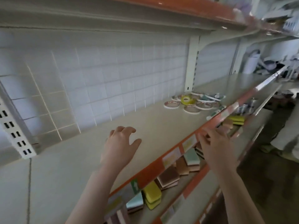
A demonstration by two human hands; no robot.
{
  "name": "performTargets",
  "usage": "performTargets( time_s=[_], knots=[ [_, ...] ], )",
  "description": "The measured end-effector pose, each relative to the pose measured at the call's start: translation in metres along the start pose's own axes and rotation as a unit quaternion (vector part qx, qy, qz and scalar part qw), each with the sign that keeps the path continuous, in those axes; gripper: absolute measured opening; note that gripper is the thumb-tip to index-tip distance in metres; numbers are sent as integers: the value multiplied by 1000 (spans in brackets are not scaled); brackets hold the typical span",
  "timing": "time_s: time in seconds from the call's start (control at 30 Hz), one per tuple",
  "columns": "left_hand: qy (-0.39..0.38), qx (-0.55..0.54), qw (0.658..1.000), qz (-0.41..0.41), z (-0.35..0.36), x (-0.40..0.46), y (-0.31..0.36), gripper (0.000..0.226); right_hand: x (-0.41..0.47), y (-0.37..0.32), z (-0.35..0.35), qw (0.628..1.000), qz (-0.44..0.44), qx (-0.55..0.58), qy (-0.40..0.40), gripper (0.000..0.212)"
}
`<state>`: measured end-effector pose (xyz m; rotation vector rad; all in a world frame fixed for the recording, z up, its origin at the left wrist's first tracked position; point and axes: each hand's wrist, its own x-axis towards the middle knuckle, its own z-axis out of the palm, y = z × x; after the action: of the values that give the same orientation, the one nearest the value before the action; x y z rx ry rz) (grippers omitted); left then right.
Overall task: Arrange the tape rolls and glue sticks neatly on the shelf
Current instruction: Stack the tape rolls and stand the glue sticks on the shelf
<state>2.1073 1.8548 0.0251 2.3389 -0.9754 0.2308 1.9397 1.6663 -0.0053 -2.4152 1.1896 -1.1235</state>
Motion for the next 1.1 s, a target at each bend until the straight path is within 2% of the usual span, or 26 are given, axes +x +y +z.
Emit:
performTargets(
  time_s=[0.27,0.43,0.6,0.8,1.1],
  knots=[
    [16,41,998,-50,73,70,49,38,102,77,47,999,-17,50,5,25],
    [59,55,990,-113,135,119,108,39,193,150,77,991,-109,71,17,20],
    [68,52,983,-164,186,162,174,38,276,208,92,981,-168,92,-25,17],
    [71,69,978,-183,219,212,212,41,328,234,112,971,-197,121,-59,21],
    [18,81,982,-171,256,278,219,48,364,249,130,973,-193,124,-30,22]
  ],
)
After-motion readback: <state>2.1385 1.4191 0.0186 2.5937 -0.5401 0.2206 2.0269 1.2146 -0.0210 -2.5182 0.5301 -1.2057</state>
